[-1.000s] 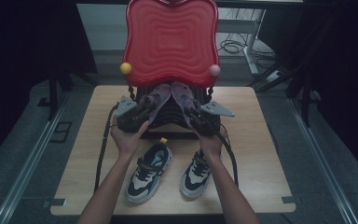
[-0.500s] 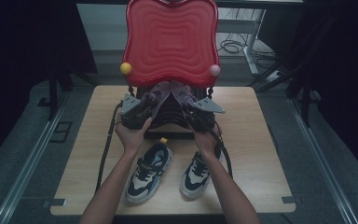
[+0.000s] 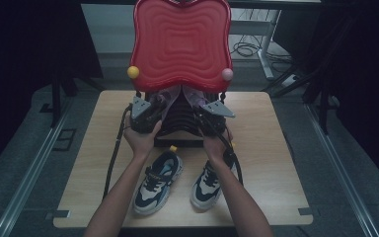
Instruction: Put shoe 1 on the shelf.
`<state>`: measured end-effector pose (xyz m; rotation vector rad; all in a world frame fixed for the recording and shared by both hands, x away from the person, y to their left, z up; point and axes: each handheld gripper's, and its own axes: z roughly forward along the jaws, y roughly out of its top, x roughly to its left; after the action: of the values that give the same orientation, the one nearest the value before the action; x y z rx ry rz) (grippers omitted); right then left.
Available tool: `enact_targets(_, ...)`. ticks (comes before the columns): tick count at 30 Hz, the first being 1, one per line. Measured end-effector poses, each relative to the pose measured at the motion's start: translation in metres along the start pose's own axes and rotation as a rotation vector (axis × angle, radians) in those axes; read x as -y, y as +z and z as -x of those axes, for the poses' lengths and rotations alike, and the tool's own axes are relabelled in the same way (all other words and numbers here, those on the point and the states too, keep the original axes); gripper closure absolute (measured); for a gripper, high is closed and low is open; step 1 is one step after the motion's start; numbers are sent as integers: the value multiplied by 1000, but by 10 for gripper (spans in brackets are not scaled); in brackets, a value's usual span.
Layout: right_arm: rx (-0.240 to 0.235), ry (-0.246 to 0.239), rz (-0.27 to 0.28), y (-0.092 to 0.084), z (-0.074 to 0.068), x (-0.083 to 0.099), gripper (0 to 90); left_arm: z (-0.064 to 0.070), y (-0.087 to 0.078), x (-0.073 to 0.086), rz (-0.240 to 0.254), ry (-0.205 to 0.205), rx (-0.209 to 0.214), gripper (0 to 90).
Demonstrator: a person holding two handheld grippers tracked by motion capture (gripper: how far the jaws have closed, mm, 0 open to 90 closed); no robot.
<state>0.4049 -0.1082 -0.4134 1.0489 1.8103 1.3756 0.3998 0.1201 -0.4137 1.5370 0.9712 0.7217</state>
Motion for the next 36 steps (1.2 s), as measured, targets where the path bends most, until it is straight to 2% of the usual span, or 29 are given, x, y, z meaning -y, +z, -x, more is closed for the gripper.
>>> enact_targets(6, 21, -4, -11, 9, 0, 4, 845, 2, 5, 1, 13, 11, -8, 851)
enact_targets(11, 27, -2, -20, 14, 0, 6, 844, 5, 8, 3, 3, 27, 5, 851)
enact_targets(17, 20, -10, -26, 16, -2, 7, 844, 8, 11, 9, -18, 29, 28, 853)
enact_targets(23, 13, -10, -45, 17, -2, 9, 842, 10, 13, 18, -38, 43, 27, 852)
enact_targets(28, 11, -10, -58, 18, -3, 11, 839, 14, 16, 25, -56, 71, 20, 849)
enact_targets(36, -9, -5, -86, 21, -3, 16, 827, 12, 17, 31, -70, 78, 18, 839)
